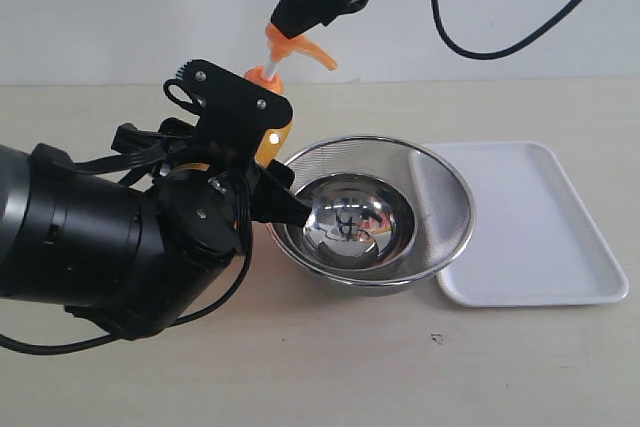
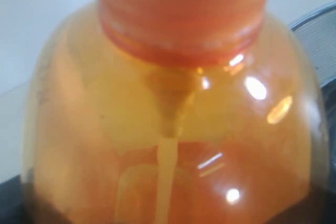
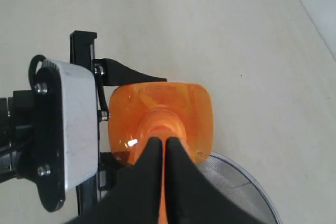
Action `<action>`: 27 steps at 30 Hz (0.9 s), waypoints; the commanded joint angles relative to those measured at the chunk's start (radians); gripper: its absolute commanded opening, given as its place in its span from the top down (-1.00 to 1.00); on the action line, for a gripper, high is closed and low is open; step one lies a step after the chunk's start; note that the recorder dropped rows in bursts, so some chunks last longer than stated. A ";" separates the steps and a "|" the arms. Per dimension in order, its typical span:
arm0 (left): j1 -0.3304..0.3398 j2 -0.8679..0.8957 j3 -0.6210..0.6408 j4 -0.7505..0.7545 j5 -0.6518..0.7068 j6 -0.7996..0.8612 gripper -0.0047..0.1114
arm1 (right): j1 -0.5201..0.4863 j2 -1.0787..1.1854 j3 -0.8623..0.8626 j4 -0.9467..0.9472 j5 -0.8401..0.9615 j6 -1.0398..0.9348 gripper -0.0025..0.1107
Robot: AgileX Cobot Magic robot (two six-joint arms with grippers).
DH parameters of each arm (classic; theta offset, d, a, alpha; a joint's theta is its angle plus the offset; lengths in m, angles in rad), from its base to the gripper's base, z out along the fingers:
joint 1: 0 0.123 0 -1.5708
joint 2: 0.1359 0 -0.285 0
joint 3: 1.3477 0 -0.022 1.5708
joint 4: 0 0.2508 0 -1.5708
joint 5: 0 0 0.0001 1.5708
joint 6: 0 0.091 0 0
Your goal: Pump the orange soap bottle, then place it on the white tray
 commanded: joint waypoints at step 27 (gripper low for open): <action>-0.003 -0.010 -0.008 0.007 -0.009 -0.012 0.84 | 0.000 0.029 0.002 -0.047 0.007 0.023 0.96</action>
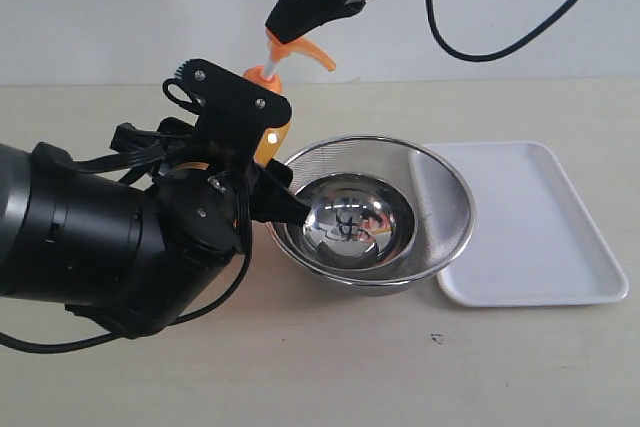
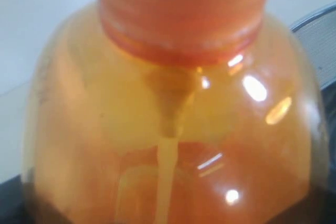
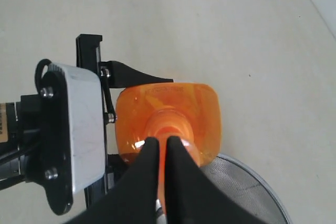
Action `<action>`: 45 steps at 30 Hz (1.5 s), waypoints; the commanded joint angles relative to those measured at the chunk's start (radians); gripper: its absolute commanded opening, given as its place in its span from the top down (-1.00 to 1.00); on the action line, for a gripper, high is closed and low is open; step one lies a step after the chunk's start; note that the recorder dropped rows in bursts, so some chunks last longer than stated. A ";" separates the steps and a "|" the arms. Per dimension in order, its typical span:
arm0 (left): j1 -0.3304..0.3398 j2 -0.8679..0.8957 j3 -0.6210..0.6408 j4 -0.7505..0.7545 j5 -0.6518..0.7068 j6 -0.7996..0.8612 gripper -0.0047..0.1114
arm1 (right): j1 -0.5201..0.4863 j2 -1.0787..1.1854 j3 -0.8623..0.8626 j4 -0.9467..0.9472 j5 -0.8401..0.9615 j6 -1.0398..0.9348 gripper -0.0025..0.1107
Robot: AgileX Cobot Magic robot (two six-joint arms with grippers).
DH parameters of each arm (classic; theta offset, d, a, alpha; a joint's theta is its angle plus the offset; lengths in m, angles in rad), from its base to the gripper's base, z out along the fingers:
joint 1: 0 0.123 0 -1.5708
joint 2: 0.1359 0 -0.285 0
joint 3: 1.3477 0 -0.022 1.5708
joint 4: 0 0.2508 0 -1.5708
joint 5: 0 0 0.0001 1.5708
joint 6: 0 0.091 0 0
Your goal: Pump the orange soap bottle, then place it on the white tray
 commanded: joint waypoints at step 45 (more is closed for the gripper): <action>-0.003 -0.010 -0.006 0.010 0.000 -0.014 0.84 | 0.000 0.007 -0.080 -0.098 -0.026 0.043 0.96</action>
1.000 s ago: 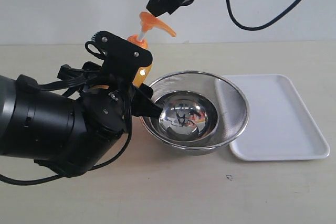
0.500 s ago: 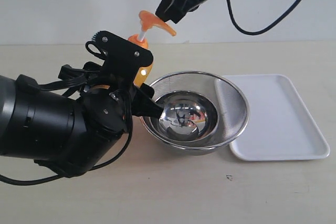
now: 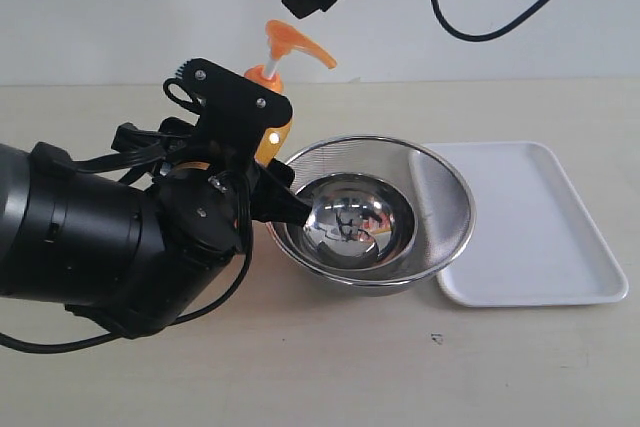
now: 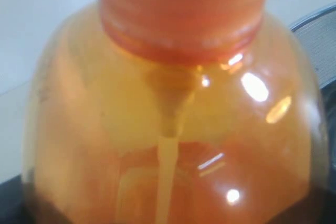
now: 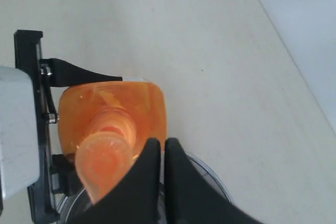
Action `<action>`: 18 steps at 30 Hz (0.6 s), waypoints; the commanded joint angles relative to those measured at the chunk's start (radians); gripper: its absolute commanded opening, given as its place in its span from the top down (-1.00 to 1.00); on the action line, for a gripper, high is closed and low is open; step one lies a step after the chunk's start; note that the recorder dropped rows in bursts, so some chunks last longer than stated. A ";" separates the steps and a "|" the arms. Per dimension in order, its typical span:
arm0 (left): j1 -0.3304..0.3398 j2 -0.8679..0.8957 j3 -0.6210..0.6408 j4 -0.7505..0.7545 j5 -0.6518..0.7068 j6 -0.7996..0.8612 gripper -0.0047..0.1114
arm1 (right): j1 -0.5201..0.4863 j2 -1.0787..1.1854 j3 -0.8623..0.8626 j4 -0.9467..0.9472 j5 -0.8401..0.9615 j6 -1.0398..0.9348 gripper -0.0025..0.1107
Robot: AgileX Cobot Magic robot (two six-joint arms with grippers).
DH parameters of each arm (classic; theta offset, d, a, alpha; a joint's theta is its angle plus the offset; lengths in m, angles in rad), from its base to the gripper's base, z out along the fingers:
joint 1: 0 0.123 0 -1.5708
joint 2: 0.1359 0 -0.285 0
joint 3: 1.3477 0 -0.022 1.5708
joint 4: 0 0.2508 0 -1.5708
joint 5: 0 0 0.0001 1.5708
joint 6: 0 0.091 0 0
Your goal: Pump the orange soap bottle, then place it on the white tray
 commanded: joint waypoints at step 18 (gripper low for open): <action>-0.005 -0.010 -0.006 0.011 -0.002 -0.012 0.84 | 0.002 -0.035 -0.010 0.068 0.098 -0.005 0.96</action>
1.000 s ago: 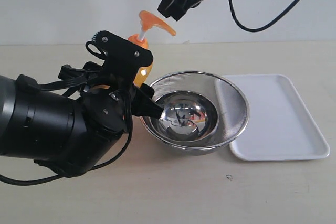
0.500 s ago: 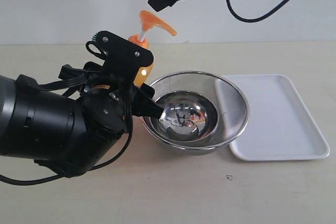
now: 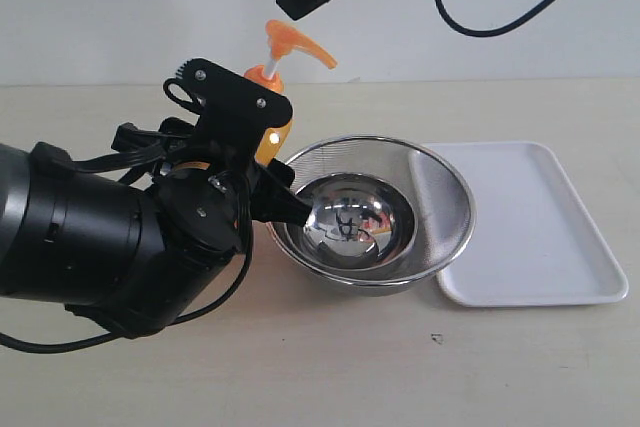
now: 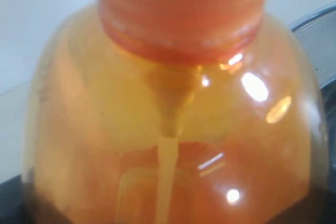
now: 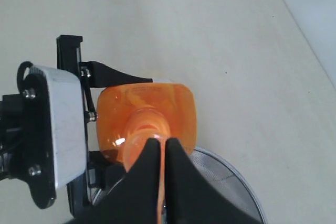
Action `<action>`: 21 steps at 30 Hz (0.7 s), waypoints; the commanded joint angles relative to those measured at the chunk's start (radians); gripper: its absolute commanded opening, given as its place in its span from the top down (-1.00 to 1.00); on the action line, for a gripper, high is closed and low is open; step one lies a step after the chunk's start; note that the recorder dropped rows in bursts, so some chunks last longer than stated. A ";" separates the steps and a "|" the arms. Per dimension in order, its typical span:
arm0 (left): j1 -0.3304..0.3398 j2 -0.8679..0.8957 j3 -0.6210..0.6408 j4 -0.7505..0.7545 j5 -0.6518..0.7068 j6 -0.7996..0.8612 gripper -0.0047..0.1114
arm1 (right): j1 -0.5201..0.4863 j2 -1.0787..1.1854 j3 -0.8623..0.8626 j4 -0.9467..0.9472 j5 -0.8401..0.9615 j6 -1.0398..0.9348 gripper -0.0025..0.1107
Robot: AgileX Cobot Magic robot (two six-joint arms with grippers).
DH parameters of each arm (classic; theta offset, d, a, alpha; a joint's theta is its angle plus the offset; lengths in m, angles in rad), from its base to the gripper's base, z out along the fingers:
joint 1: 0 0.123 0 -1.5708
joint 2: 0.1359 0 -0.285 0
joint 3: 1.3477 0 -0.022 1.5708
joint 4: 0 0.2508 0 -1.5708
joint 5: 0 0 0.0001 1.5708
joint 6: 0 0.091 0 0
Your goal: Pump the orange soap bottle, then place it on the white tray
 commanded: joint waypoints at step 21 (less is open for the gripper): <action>-0.005 -0.010 -0.006 0.011 -0.002 -0.012 0.84 | 0.012 0.015 -0.008 0.022 0.005 -0.064 0.96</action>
